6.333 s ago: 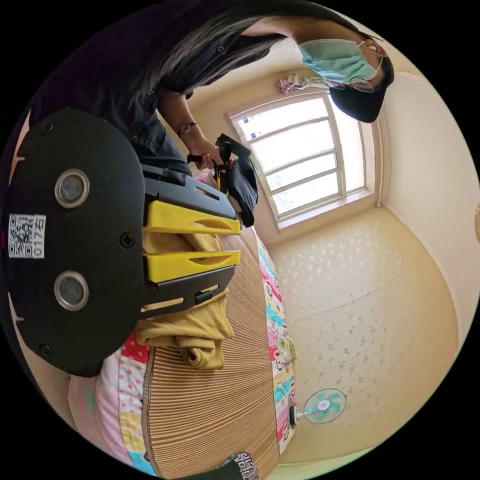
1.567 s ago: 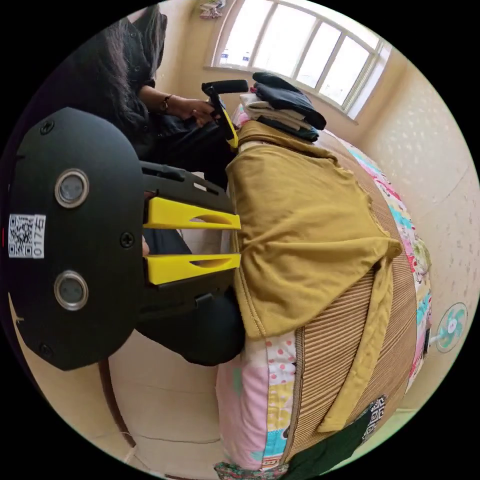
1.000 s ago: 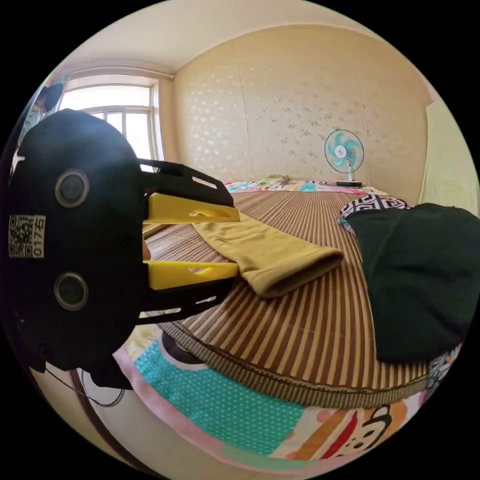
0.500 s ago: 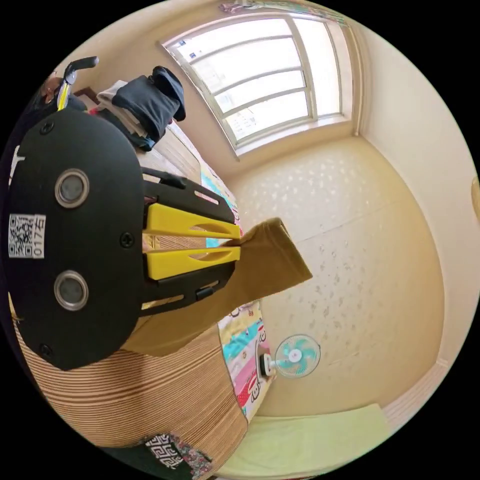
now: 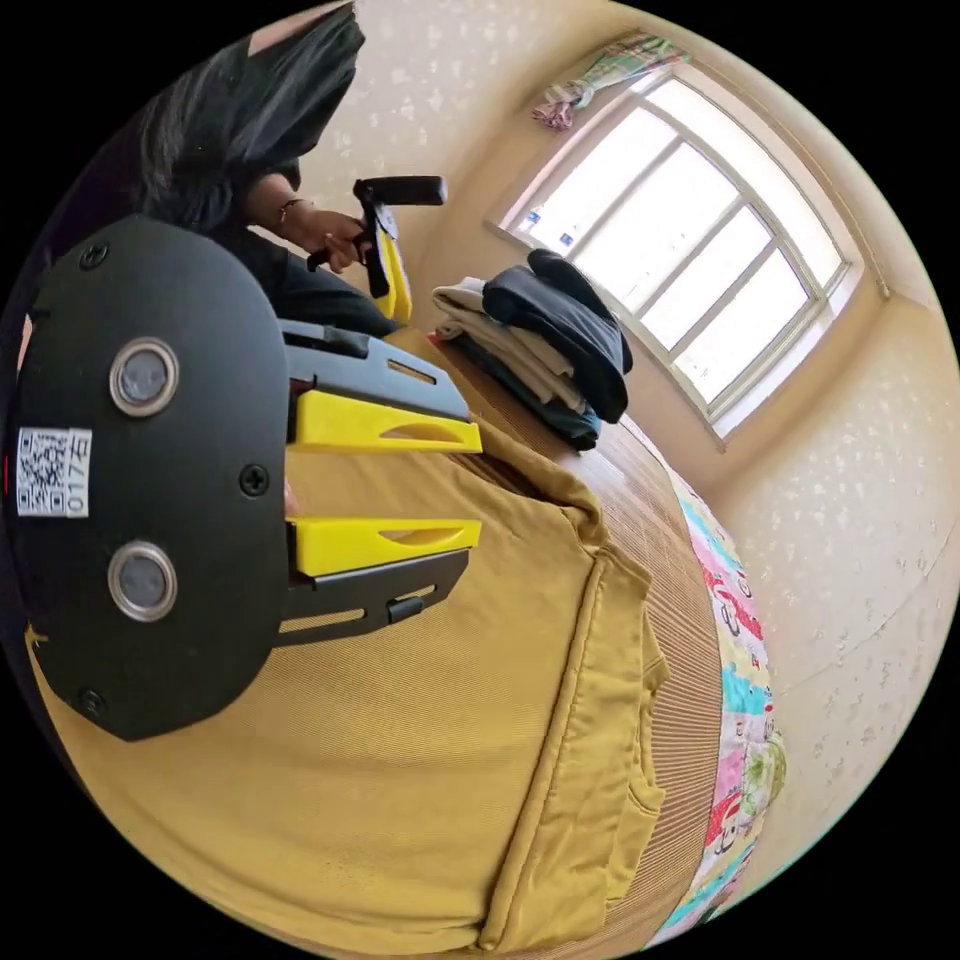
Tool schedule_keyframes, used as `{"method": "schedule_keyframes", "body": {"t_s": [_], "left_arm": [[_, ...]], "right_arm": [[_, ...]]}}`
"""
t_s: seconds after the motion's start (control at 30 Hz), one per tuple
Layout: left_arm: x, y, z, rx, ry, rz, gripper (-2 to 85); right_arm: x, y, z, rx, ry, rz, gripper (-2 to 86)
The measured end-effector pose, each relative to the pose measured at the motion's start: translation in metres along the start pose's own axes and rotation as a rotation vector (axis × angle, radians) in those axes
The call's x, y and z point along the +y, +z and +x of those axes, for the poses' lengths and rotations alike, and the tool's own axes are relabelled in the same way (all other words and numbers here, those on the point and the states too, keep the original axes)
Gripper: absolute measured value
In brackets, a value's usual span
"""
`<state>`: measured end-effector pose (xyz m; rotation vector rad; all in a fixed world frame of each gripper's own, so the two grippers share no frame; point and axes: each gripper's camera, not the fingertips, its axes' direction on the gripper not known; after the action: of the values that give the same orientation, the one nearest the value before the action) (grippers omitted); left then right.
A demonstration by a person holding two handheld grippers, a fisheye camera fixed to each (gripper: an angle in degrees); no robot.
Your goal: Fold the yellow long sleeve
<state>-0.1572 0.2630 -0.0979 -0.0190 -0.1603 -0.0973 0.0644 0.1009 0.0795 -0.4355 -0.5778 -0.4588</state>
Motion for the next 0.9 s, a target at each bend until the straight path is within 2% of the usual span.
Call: {"method": "schedule_keyframes", "body": {"t_s": [0.07,0.13,0.2,0.23,0.3,0.37,0.43,0.53,0.67,0.8,0.83,0.9], "left_arm": [[-0.010,0.003,-0.025,-0.025,-0.059,-0.040,12.3],[-0.019,0.019,-0.040,0.031,-0.074,-0.149,11.9],[-0.024,0.028,-0.049,0.040,-0.071,-0.192,9.3],[-0.026,0.024,-0.051,0.030,-0.056,-0.198,4.5],[-0.029,0.011,-0.050,0.161,-0.008,-0.216,1.3],[-0.028,-0.020,-0.059,0.423,-0.055,-0.153,0.2],[-0.029,-0.046,-0.063,0.554,-0.065,-0.103,0.0],[-0.035,-0.082,-0.061,0.599,-0.036,-0.064,-0.1],[-0.046,-0.107,-0.053,0.666,-0.015,-0.056,0.2],[-0.051,-0.121,-0.051,0.682,-0.005,-0.055,1.1],[-0.051,-0.127,-0.054,0.687,-0.005,-0.040,1.8],[-0.051,-0.144,-0.062,0.657,-0.017,0.007,3.5]], "right_arm": [[0.017,0.005,-0.026,0.048,-0.081,-0.094,11.1],[0.038,0.012,-0.051,0.057,-0.159,-0.141,11.9],[0.049,0.019,-0.064,0.031,-0.186,-0.163,12.2],[0.054,0.024,-0.072,0.010,-0.204,-0.185,12.4],[0.061,0.031,-0.085,-0.007,-0.240,-0.216,13.0],[0.070,0.034,-0.105,-0.005,-0.317,-0.214,13.5],[0.088,0.036,-0.134,0.067,-0.448,-0.176,13.9],[0.106,0.050,-0.160,0.231,-0.546,-0.122,14.9],[0.112,0.065,-0.192,0.304,-0.624,-0.062,16.0],[0.107,0.082,-0.240,0.426,-0.825,0.037,10.2],[0.097,0.085,-0.247,0.416,-0.832,0.071,6.3],[0.070,0.081,-0.250,0.351,-0.807,0.124,5.5]]}}
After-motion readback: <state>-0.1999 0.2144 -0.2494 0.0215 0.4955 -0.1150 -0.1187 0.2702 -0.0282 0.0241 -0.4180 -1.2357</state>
